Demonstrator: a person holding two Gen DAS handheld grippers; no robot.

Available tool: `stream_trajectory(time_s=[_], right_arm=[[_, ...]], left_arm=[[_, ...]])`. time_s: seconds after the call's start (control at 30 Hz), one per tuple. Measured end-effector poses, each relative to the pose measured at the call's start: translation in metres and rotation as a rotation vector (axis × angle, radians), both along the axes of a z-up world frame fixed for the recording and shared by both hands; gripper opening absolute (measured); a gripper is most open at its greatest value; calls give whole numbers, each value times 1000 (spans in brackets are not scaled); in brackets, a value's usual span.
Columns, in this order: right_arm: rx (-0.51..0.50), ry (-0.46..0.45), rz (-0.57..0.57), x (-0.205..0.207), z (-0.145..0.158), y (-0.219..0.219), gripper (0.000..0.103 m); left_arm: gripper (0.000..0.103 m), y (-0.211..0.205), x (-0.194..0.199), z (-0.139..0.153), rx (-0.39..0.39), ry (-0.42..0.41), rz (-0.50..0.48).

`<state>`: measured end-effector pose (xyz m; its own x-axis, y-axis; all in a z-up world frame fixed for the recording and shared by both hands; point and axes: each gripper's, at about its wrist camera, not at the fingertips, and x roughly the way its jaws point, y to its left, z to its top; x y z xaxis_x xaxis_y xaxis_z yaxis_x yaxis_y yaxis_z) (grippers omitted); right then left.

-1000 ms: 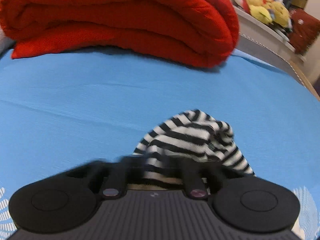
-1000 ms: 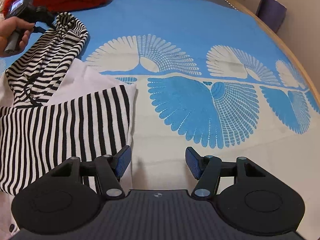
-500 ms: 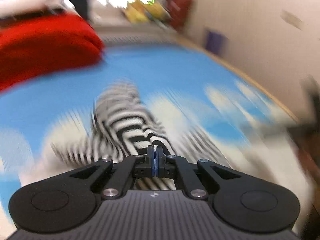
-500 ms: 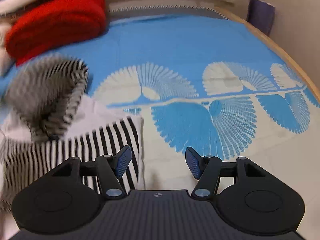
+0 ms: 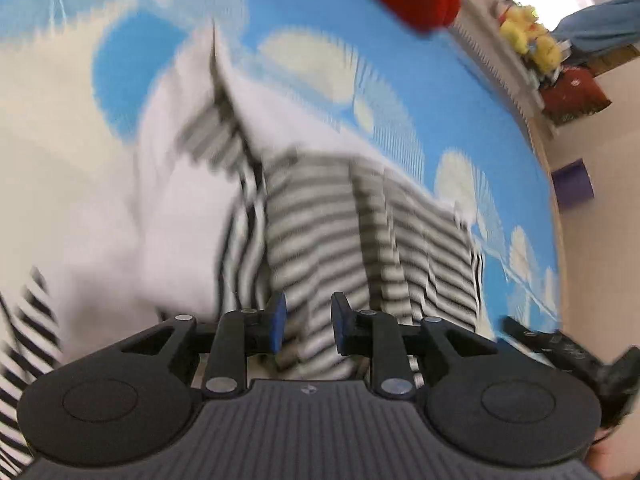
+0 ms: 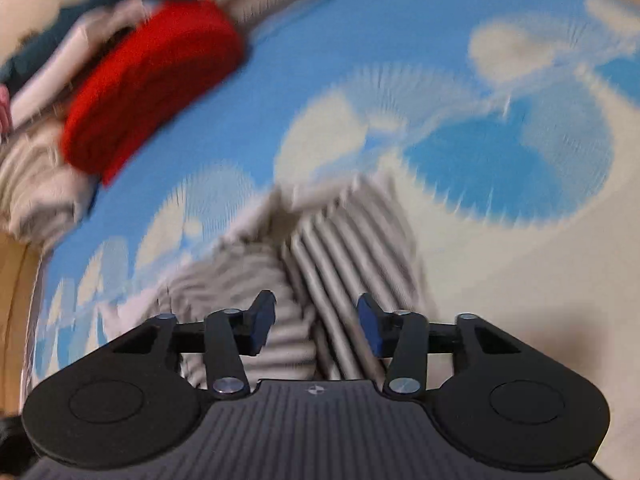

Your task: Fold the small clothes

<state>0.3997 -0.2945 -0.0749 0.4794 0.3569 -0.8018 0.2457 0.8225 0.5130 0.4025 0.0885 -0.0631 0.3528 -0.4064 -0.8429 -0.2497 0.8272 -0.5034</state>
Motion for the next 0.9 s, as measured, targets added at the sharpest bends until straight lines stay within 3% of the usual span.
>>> stream_trajectory(time_s=[0.13, 0.2, 0.23, 0.27, 0.3, 0.33, 0.4, 0.47, 0.53, 0.57, 0.63, 0.73, 0.77, 0.83, 0.9], right_arm=[[-16, 81, 44, 4, -22, 19, 52], [3, 100, 40, 4, -28, 25, 52], [9, 97, 37, 3, -29, 26, 41], [23, 84, 35, 4, -28, 27, 18], [56, 59, 15, 3, -25, 25, 8], [104, 23, -27, 2, -20, 19, 4], [261, -110, -141, -6, -2, 1, 4], [351, -238, -232, -16, 14, -16, 4], [395, -273, -287, -23, 18, -28, 4], [398, -245, -295, -24, 14, -33, 4], [325, -76, -251, -22, -3, -32, 4], [216, 191, -158, -24, -40, -21, 5], [198, 231, -136, -23, -46, -16, 10], [139, 210, -119, -22, -40, -9, 24], [99, 138, -111, -18, -24, -5, 35]], left_arm=[[29, -8, -4, -23, 74, 69, -39], [25, -9, -6, -34, 50, 97, -44], [9, -9, -7, -35, 45, 93, -46], [1, -8, -7, -32, 53, 75, -47], [1, -4, -7, -23, 60, 20, -33], [1, -1, -3, -12, 61, -39, -19], [1, 13, -7, 23, 82, -243, 43], [1, 27, -17, 53, 101, -441, 99], [1, 35, -20, 62, 86, -515, 139], [1, 40, -21, 60, 73, -501, 149], [1, 46, -14, 39, 58, -372, 154], [1, 55, -8, -12, 103, -18, 141], [5, 59, -9, -29, 88, 82, 142], [9, 63, -11, -38, 44, 106, 181], [31, 62, -10, -29, 42, 49, 184]])
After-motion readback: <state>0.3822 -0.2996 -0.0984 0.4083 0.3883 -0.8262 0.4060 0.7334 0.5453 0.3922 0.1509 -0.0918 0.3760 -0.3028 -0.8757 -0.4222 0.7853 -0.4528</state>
